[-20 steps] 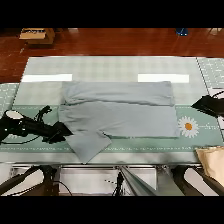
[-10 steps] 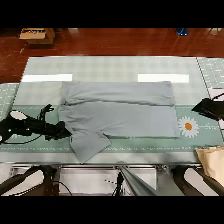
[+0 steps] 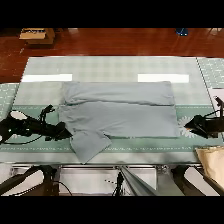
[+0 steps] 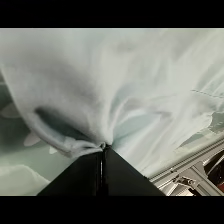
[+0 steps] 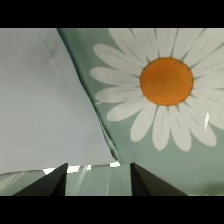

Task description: Fold the shirts.

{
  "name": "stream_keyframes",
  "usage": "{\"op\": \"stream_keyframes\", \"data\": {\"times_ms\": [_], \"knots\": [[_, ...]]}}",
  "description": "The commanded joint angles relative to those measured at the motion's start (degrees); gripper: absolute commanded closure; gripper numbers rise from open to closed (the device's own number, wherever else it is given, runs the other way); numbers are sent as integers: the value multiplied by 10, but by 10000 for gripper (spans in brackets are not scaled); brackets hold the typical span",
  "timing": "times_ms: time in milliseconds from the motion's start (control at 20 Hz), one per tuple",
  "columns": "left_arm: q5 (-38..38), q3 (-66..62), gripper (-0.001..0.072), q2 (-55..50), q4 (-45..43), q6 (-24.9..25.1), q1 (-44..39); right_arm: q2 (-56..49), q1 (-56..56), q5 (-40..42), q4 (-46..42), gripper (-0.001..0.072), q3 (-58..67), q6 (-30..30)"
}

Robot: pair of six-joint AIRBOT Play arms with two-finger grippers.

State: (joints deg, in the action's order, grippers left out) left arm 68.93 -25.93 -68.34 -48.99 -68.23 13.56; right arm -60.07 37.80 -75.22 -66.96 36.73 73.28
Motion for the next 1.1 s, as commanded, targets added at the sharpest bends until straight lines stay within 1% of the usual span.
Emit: {"op": "stream_keyframes", "data": {"times_ms": [0, 100, 300, 400, 450, 550, 700, 750, 800, 850, 950, 1050], "knots": [[0, 0, 677, 0, 4, 1, 0, 0, 3, 36, 7, 238, -51, 1], [-5, 0, 677, 0, 4, 1, 0, 0, 3, 54, 10, 239, -63, 1], [-9, 0, 676, 0, 21, 1, 0, 0, 3, 98, 59, 245, -85, 2], [-17, -1, 677, 0, 43, 1, 0, 0, 3, 110, 60, 285, -99, 6], [-22, -1, 676, 0, 49, 1, 0, 0, 3, 118, 65, 288, -107, 6], [-30, -2, 677, 0, 51, 1, 0, 0, 3, 127, 87, 343, -119, 5], [-40, -2, 677, 0, 51, 1, 0, -17, -29, 127, 92, 376, -123, 3], [-40, -2, 677, 0, 51, 1, 0, -29, -49, 127, 98, 433, -123, -1], [-40, -2, 677, 0, 51, 1, 0, -39, -69, 126, 110, 534, -123, -7], [-40, -2, 676, 1, 51, 1, 0, -42, -85, 120, 121, 684, -120, -26], [-38, -10, 677, 7, 53, 11, 0, -31, -98, 88, 138, 681, -95, -71], [-26, -35, 678, 30, 89, 51, 0, -4, -98, 56, 141, 681, -44, -81]]}}
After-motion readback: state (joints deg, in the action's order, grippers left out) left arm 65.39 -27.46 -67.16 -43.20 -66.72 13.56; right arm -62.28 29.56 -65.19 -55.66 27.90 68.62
